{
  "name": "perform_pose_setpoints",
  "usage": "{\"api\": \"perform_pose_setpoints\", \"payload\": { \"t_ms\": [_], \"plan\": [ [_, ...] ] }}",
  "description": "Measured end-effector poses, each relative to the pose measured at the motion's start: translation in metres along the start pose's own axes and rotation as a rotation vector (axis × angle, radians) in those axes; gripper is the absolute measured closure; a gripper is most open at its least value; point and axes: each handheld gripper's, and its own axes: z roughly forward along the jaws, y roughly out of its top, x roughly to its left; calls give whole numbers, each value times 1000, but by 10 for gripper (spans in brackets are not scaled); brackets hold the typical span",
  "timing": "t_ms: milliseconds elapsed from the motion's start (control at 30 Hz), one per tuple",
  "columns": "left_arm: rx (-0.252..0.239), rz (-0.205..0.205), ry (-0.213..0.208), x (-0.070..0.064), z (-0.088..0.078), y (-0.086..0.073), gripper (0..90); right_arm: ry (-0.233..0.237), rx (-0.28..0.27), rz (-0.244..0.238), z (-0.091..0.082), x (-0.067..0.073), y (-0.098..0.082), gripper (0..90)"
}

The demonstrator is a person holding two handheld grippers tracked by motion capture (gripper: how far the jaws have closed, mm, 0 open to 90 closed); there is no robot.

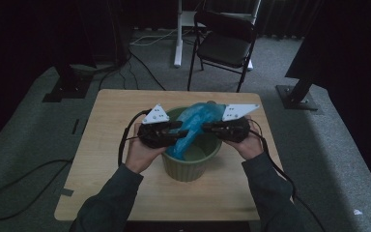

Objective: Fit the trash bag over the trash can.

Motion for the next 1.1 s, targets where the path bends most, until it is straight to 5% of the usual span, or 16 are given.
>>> {"api": "perform_pose_setpoints", "payload": {
  "t_ms": [100, 300, 500, 733, 1100],
  "plan": [
    [21, 3, 17, -1, 6, 1, 626, 18, -7, -18, -1, 6, 1, 868],
    [48, 24, 36, -3, 8, -6, 892, 49, -3, -43, -7, 14, 3, 810],
    [34, 7, 47, -2, -3, -18, 895, 32, -27, -34, -19, 14, 1, 678],
    [38, 6, 48, -3, -8, -28, 895, -21, -69, 16, -29, 6, 9, 732],
    [44, 24, 44, -7, -11, -35, 895, -69, -13, -20, -9, 5, 20, 581]
  ]
}}
